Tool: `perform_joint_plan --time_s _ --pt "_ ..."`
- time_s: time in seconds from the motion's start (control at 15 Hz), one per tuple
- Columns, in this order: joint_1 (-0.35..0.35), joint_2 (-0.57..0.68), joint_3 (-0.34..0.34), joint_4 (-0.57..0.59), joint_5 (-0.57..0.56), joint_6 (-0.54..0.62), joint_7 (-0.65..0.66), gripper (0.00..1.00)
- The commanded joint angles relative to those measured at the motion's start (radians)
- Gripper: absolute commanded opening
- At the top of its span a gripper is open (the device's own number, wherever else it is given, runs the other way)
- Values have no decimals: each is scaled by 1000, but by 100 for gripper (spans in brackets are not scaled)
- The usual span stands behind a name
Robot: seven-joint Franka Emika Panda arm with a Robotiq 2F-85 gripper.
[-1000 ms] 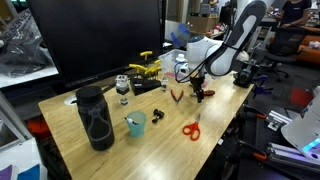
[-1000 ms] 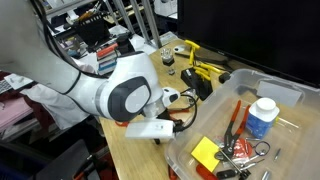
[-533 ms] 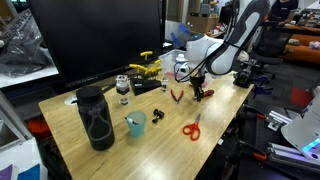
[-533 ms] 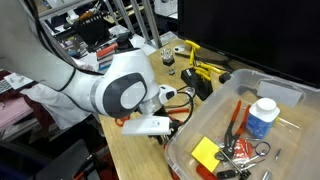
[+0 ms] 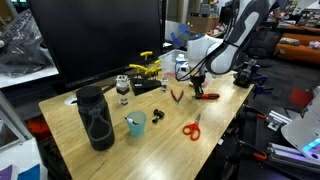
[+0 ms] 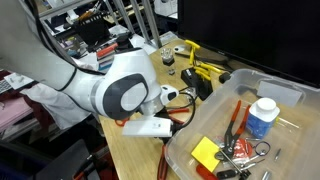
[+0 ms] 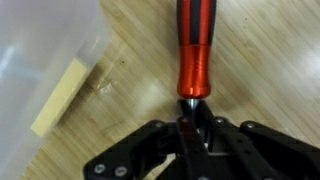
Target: Get the orange screwdriver and put it in the colourless
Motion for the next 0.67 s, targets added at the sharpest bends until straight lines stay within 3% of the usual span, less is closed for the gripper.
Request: perform_joint_plan --time_s 0.0,0.6 --pt "-37 3 1 -9 27 50 0 3" --pt "-71 -156 34 -125 129 180 1 3"
